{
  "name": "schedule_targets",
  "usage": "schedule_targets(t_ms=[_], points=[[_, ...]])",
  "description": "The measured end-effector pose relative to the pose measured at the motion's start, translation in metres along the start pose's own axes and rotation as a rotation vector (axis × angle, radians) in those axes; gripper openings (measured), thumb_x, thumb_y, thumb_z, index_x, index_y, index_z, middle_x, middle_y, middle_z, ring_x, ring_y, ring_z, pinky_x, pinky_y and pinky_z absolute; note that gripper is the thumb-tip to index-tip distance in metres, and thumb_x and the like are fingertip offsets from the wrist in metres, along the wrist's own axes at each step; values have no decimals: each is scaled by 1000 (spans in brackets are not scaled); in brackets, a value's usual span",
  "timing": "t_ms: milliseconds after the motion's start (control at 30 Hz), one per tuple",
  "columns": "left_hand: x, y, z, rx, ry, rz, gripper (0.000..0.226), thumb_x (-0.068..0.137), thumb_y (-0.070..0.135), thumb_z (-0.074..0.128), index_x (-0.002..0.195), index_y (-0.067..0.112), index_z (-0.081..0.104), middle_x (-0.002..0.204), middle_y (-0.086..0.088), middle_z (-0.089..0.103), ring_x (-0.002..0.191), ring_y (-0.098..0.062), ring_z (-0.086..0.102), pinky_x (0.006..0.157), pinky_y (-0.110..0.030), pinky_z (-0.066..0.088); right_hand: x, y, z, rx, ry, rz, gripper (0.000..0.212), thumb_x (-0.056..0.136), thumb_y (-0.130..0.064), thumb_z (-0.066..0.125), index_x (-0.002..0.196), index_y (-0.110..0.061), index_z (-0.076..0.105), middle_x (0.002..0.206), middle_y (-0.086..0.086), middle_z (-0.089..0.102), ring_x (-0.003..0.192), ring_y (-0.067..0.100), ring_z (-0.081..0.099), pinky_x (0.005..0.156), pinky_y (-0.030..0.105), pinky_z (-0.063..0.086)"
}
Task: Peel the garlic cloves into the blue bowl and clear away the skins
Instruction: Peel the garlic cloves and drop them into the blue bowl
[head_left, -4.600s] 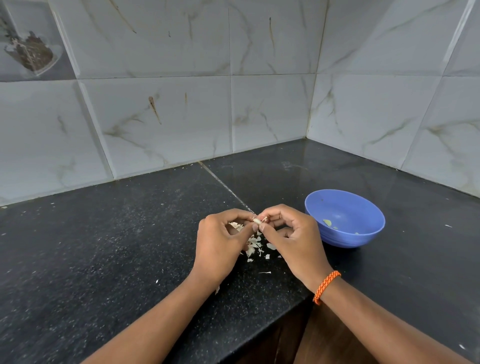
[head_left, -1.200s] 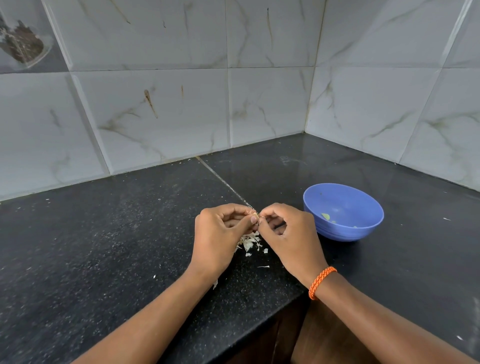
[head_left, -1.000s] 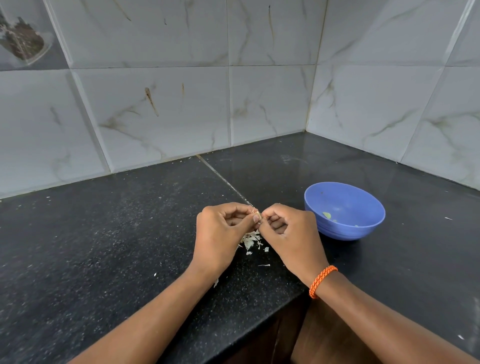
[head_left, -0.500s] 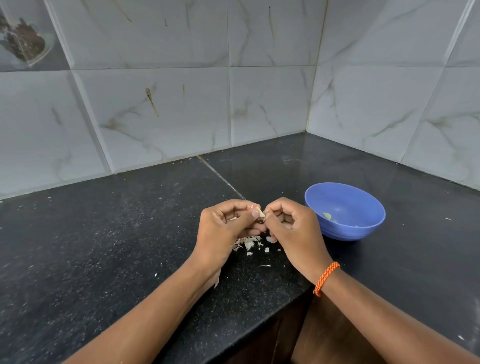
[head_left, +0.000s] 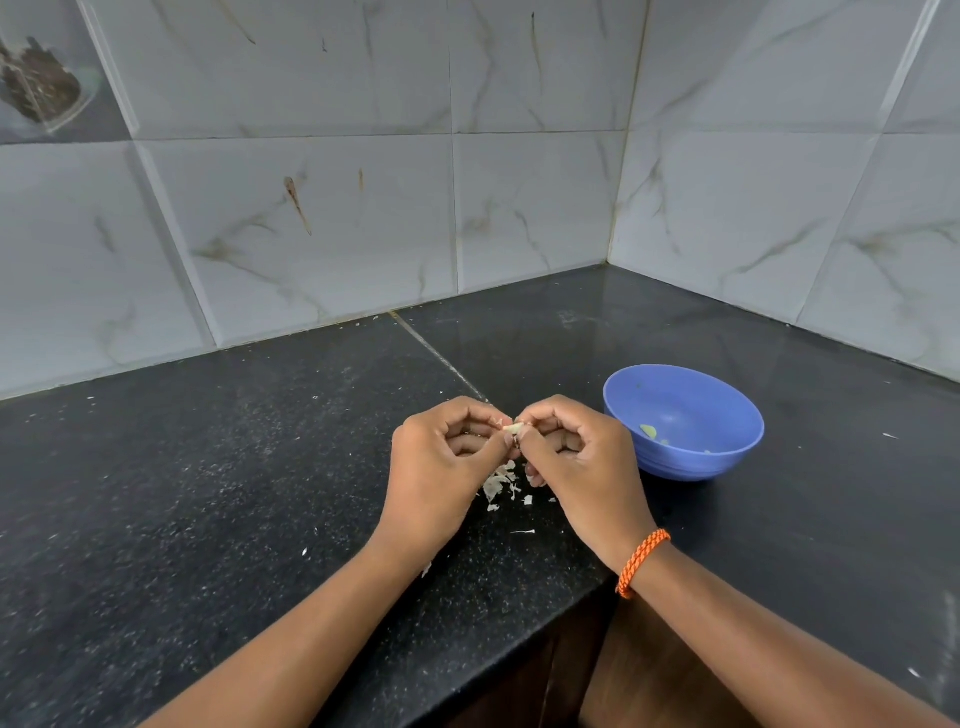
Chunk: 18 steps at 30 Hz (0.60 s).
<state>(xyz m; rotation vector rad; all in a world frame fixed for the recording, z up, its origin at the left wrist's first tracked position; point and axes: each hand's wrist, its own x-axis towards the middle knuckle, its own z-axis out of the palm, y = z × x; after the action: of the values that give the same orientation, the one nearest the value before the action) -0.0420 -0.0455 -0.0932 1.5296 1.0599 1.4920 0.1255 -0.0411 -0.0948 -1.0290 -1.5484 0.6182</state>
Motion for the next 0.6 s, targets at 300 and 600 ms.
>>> schedule_targets(t_ms=[300, 600], points=[[-3, 0, 4, 154, 27, 72, 4, 93, 14, 86, 96, 17, 85, 89, 6, 83, 85, -11, 81, 82, -35, 67, -1, 1, 1, -19, 38, 17, 10, 96, -8, 73, 96, -15, 80, 75, -5, 78, 69, 16, 77, 64, 39, 66], [-4, 2, 4, 191, 28, 100, 5, 94, 12, 84, 96, 16, 87, 87, 9, 83, 84, -8, 80, 81, -28, 65, -1, 3, 3, -72, 57, -15, 4, 94, -12, 77, 94, -14, 81, 74, -6, 77, 70, 15, 77, 64, 42, 66]])
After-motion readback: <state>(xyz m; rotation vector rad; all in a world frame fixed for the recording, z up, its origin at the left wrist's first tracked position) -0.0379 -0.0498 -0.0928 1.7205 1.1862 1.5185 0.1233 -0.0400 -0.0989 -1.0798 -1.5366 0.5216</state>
